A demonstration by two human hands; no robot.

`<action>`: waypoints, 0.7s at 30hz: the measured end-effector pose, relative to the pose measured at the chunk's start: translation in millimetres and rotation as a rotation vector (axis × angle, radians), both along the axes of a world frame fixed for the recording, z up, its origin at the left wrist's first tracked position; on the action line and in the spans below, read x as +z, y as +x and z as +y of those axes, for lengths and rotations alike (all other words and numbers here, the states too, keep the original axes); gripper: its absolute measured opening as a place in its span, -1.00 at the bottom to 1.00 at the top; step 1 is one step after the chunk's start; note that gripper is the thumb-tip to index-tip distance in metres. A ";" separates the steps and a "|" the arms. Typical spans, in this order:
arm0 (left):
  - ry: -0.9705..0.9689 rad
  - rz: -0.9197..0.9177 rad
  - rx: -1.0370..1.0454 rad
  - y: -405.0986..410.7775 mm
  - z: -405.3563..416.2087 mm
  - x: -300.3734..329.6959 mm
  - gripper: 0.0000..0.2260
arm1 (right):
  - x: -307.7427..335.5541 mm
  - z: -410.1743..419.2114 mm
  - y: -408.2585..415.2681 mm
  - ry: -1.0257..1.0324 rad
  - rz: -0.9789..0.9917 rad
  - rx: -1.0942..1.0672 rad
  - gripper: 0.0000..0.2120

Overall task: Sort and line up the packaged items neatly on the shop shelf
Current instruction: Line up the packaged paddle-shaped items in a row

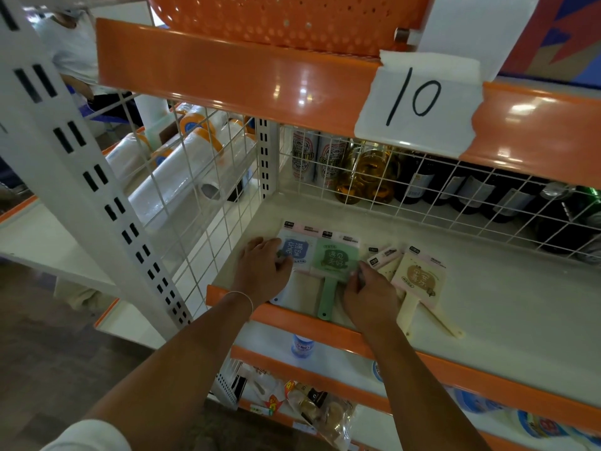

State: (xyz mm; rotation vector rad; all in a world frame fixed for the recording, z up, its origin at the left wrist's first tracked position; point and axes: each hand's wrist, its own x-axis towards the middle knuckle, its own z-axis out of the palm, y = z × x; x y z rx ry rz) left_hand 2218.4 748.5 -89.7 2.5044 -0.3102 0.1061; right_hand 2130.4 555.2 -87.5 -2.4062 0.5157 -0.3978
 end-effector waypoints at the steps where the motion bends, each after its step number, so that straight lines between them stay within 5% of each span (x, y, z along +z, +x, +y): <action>1: 0.000 0.005 0.001 0.0 0.3 -0.6 -0.58 | -0.3 -1.0 -0.4 0.002 -0.004 -0.003 -0.87; 7: -0.005 0.013 0.001 -0.3 0.4 -0.5 -0.59 | 0.3 -2.9 -0.4 -0.002 0.030 -0.058 -0.88; 14: -0.051 0.004 0.008 -2.7 0.1 3.6 -0.63 | 12.6 -12.1 -4.5 0.086 0.100 -0.101 -0.59; 21: -0.082 -0.008 0.019 -3.9 1.3 5.2 -0.57 | 14.0 -27.9 -17.5 0.164 0.060 -0.109 -0.64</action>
